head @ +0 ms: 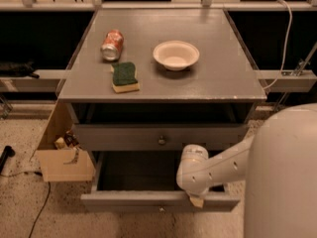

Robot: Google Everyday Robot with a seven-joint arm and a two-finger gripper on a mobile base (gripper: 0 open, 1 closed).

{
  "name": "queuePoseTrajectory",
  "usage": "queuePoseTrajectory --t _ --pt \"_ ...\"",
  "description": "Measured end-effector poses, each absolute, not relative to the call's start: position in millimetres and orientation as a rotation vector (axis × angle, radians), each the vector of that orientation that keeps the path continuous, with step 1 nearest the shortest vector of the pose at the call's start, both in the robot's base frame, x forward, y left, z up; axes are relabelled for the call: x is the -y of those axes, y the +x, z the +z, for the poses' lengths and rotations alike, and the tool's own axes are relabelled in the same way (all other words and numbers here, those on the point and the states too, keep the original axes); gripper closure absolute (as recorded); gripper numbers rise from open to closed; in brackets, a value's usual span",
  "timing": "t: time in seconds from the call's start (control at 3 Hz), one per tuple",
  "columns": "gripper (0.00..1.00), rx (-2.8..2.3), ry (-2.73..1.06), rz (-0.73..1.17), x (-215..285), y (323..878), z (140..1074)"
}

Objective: Close middle drawer

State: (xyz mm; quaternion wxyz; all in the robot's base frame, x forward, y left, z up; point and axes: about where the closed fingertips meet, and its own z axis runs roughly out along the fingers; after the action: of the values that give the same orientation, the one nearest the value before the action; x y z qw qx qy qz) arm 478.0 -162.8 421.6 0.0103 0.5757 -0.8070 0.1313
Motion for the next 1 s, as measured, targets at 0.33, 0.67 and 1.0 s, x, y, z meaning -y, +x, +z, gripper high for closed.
queuePoseTrajectory --t 0.33,0.67,1.0 --pt "0.92 2.477 1.8 0.453 167 490 417" --pt "0.97 2.441 1.798 0.515 164 509 414" --pt "0.73 2.441 1.798 0.515 164 509 414"
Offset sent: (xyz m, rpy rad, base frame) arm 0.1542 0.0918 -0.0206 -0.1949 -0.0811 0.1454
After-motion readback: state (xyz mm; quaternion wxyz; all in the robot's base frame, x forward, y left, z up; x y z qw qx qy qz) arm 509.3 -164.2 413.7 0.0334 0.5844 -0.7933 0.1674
